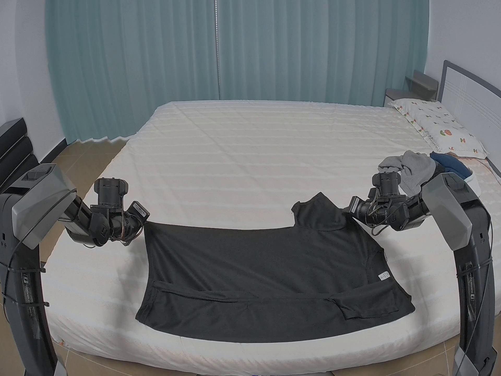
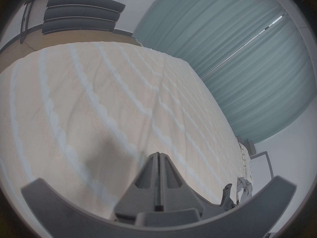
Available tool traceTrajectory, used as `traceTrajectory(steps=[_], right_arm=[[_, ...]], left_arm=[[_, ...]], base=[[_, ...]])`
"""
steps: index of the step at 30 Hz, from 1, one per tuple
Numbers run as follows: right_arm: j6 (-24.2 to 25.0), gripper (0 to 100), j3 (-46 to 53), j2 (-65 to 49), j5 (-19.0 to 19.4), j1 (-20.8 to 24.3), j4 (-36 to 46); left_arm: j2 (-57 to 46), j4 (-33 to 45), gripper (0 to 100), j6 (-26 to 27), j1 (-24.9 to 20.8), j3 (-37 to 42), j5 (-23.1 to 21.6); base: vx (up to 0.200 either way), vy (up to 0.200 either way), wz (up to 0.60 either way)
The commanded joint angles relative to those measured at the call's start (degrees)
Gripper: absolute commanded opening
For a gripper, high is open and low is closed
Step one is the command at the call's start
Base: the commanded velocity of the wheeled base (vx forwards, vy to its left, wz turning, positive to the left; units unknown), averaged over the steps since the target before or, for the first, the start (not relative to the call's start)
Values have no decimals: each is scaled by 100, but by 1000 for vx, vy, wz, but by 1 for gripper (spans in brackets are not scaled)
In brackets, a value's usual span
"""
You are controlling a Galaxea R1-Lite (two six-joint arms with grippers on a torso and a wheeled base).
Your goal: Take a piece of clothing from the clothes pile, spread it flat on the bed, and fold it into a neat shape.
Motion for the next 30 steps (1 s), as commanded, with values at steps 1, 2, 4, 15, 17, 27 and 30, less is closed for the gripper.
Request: traceTrajectory(steps=[1,2,4,15,17,27,30], right_arm=[[1,0,39,-57,4,-59,-3],[1,0,56,-84,4,-85,-3],[19,0,118,-189,12,-138,-3],[98,0,917,-760,21,-323,-223],[124,0,1190,-919,30,-323,-619],[432,0,1796,-1165,21,-410,-1568],[432,0,1849,-1182,21,-428,-1577]], left_arm=[[-6,-3,0,0,0,-4,0],[-15,-3,0,0,0,-4,0],[-24,-3,0,0,-18,-4,0],[-191,-3,0,-18,9,-22,0],[-209,-3,0,0,9,-13,0],[-279,-3,0,8,-44,57,0],[-288,-3,0,8,-35,48,0]], base=[[0,0,0],[0,0,0],[0,0,0],[0,0,0],[0,0,0],[0,0,0],[0,0,0]])
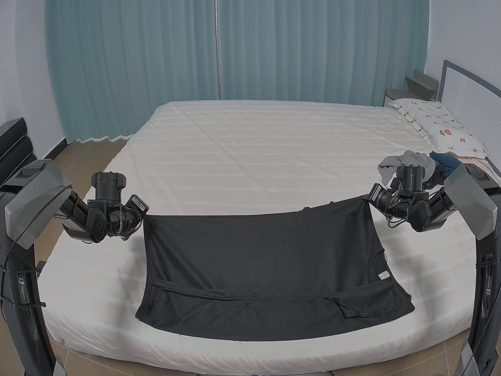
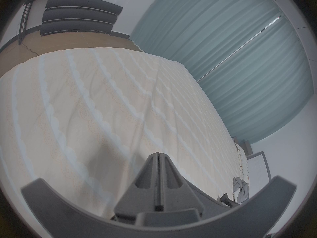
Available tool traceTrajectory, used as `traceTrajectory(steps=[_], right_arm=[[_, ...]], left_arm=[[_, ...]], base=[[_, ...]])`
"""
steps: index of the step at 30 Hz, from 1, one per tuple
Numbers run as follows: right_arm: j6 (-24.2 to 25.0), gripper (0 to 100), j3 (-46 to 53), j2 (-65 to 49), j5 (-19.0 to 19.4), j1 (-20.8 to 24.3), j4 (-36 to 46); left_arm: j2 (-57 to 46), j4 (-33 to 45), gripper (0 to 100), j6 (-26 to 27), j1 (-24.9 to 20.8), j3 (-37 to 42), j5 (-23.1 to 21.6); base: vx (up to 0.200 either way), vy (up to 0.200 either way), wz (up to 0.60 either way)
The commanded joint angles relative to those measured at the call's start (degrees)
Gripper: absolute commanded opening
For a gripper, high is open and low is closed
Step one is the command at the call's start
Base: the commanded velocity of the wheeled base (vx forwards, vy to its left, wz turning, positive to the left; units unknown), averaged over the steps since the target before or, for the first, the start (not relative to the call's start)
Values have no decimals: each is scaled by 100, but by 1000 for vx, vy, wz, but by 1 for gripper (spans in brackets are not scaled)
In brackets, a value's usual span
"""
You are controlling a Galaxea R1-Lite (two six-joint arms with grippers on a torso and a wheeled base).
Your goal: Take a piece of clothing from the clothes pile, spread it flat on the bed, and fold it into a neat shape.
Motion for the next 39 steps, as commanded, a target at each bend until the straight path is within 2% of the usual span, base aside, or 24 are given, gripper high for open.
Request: traceTrajectory(steps=[1,10,16,22,23,26,27,30,33,39], right_arm=[[3,0,133,-136,4,-25,-14],[12,0,326,-294,136,-165,48],[-6,0,897,-567,479,-235,21],[-23,0,1170,-681,540,-306,12],[-41,0,1381,-804,655,-350,-5],[-50,0,1662,-1024,804,-411,48],[-76,0,1908,-1173,936,-429,48],[-164,0,2233,-1314,1024,-455,48],[-463,0,2796,-1446,1112,-525,-5],[-700,0,3332,-1604,1191,-569,-23]], left_arm=[[-48,-3,0,0,-2,7,0],[-268,15,0,114,-2,235,-8],[-347,6,0,598,-2,508,-8],[-549,6,0,932,-37,851,-8],[-637,-3,0,1134,-55,1053,-8],[-725,6,0,1301,-55,1202,0],[-777,6,0,1450,-46,1290,0],[-839,23,0,1635,-46,1413,0],[-979,58,0,2030,-11,1747,9],[-988,23,0,2118,-2,2143,185]], base=[[0,0,0],[0,0,0],[0,0,0],[0,0,0],[0,0,0],[0,0,0],[0,0,0],[0,0,0],[0,0,0],[0,0,0]])
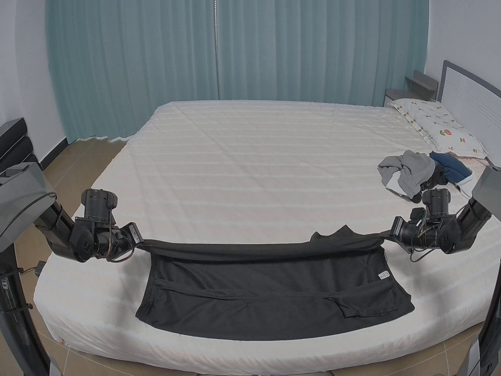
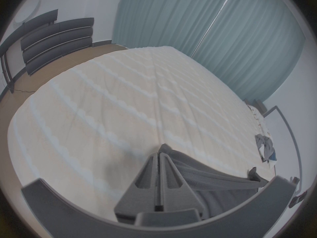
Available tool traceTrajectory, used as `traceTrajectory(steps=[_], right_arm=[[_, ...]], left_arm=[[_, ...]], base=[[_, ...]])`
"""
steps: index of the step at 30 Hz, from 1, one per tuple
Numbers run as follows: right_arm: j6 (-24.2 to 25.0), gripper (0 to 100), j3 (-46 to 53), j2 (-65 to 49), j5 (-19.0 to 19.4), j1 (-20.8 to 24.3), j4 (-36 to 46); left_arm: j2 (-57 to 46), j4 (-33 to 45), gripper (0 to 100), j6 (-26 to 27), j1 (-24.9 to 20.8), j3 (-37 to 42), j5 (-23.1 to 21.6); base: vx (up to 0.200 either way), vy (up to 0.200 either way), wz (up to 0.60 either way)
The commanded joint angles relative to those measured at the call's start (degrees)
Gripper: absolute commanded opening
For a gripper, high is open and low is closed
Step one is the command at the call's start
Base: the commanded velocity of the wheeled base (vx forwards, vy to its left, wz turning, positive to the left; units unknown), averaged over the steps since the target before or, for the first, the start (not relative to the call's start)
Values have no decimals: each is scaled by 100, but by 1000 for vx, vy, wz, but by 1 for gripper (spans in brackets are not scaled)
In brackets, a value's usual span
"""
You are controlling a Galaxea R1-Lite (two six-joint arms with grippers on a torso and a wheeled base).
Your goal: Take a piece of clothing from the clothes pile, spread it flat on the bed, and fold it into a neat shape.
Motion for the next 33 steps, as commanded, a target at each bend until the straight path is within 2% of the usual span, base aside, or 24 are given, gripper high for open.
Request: traceTrajectory(steps=[1,8,20,21,26,30,33], right_arm=[[-160,0,617,-376,108,-73,-3],[-722,0,1408,-446,170,-81,-20],[-986,0,1689,-376,170,-64,-20],[-977,100,1680,-358,170,-73,-20],[-889,100,1619,-402,187,-81,-29],[-520,100,1601,-815,205,-81,-29],[165,100,1592,-1316,293,-73,-20]], left_arm=[[-107,-5,0,80,8,438,200],[-98,-22,0,458,-123,1010,288],[-133,-22,0,432,-159,1308,279],[-151,-22,100,414,-167,1308,279],[-265,-22,100,379,-211,1308,270],[-529,-14,100,300,-203,1352,253],[-810,-14,100,-8,-185,1423,209]], base=[[0,0,0],[0,0,0],[0,0,0],[0,0,0],[0,0,0],[0,0,0],[0,0,0]])
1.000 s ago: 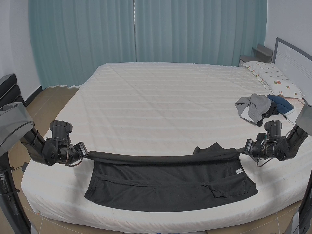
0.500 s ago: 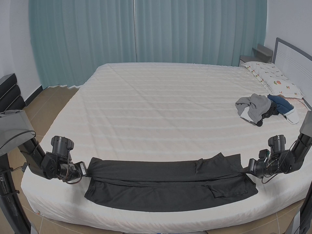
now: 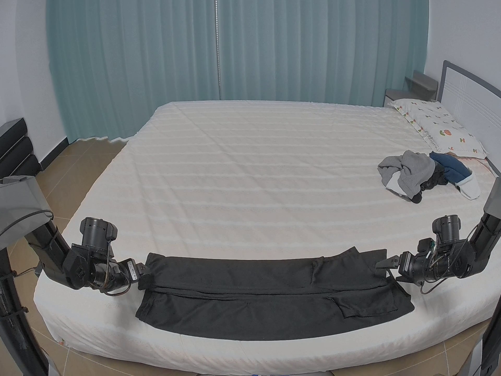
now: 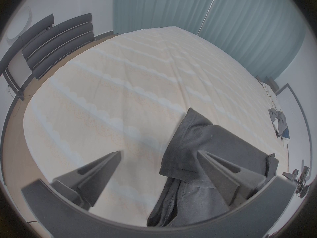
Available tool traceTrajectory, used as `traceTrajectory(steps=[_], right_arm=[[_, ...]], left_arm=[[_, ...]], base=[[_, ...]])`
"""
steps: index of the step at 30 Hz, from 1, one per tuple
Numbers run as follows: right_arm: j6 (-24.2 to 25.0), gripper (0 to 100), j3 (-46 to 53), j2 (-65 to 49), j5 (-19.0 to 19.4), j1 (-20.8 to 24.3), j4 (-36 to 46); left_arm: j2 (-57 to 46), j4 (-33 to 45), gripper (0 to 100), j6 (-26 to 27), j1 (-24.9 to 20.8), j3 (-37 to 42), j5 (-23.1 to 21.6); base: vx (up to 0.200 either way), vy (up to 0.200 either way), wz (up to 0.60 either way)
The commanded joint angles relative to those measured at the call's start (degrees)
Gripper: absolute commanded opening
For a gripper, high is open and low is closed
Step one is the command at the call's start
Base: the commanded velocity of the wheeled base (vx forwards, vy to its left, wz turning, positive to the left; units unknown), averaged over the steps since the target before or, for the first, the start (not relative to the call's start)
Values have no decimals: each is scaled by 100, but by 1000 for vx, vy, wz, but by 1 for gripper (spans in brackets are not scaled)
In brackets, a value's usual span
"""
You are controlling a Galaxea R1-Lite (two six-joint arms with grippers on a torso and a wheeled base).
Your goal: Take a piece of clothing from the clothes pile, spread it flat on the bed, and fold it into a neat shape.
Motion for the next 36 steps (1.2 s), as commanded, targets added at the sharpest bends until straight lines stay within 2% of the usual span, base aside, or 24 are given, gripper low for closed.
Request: traceTrajectory(steps=[1,5,8,11,14,16,24,29,34,36], right_arm=[[620,100,7,-714,58,24,4],[1271,100,280,-1013,67,-2,-5],[1394,100,464,-1056,67,-116,-14],[1473,100,587,-1048,182,-257,-84],[1710,100,719,-1021,392,-275,-374],[1816,100,789,-1048,419,-266,-567],[1860,100,1009,-1048,419,-231,-875],[1868,100,1035,-1074,410,-169,-884],[1868,100,1062,-1083,401,-134,-884],[1868,100,1053,-1074,392,-134,-884]], left_arm=[[-477,10,100,-365,12,83,-49],[-784,45,100,-849,-5,215,-154],[-925,1,100,-884,-14,443,-163],[-1030,-8,100,-963,-23,602,-277],[-1101,1,100,-1306,-23,733,-796],[-1074,19,100,-1411,-14,733,-989],[-1057,45,100,-1490,-5,654,-1077],[-582,54,100,-2255,-49,101,-1077],[-134,159,100,-2545,-84,-409,-980],[-160,256,100,-2879,-84,-497,-1068]], base=[[0,0,0],[0,0,0],[0,0,0],[-200,0,0],[-200,0,0],[-200,0,0],[-175,0,0],[0,0,0],[0,0,0],[0,0,0]])
